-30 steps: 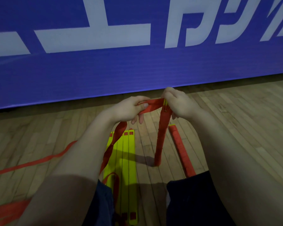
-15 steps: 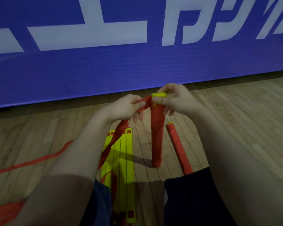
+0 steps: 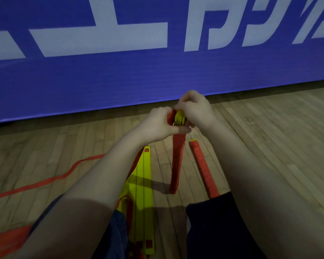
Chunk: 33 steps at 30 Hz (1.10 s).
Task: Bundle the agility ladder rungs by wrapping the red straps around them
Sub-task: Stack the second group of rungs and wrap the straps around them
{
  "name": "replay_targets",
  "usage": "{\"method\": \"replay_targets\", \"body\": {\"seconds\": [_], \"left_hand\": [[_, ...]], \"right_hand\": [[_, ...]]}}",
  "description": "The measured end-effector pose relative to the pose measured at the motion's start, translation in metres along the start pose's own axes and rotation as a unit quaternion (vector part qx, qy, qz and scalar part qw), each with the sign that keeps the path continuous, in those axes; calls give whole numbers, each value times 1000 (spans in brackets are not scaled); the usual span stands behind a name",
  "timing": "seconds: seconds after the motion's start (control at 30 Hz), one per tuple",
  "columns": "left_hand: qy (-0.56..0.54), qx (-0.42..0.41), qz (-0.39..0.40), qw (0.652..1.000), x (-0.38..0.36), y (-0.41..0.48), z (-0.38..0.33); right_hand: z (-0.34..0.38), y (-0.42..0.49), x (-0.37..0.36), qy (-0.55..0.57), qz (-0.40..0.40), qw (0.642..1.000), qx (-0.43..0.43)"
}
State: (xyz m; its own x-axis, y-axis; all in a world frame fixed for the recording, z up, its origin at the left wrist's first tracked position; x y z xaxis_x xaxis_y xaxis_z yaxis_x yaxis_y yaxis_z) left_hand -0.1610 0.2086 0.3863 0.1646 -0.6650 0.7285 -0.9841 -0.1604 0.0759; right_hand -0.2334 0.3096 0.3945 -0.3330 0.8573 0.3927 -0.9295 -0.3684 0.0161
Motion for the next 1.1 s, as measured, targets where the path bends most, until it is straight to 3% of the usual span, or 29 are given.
{"method": "replay_targets", "body": {"seconds": [0.13, 0.27, 0.37, 0.47, 0.53, 0.7, 0.9, 0.97, 1.1], "left_hand": [[-25, -26, -17, 999, 4, 4, 10], [-12, -35, 17, 999, 14, 2, 15], [-10, -35, 53, 998, 15, -2, 12], [24, -36, 66, 997, 15, -6, 7], [46, -37, 56, 997, 18, -8, 4], [115, -27, -54, 992, 28, -7, 4], [26, -37, -24, 999, 27, -9, 0], [13, -42, -19, 999, 22, -11, -3], [1, -23, -8, 1000, 17, -9, 1]], "right_hand": [[-2, -9, 4, 137, 105, 985, -32], [1, -13, 19, -26, 131, 991, 23], [7, -20, 15, 11, 212, 974, 79], [9, -23, 5, -67, 263, 954, 130], [9, -24, 2, -96, 257, 951, 141], [9, -16, 11, -146, 121, 968, 164], [-1, -6, 23, -196, -33, 975, 95], [-4, -5, 20, -141, -20, 988, 52], [-5, -6, 7, 19, 80, 997, -16]]}}
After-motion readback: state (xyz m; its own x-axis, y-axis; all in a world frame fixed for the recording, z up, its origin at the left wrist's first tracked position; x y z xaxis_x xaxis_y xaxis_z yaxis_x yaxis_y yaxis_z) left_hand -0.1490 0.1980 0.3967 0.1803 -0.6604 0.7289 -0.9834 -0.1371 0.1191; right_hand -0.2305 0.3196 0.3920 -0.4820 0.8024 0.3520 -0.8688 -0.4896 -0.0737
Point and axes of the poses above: each hand's wrist, its own y-axis towards the middle knuckle, its own x-axis out of the back of the hand, z = x × y, the point moved 5 cm from there along y, towards the middle knuckle, and after that the axes turned 2 degrees about y, right-handed, at the moved point
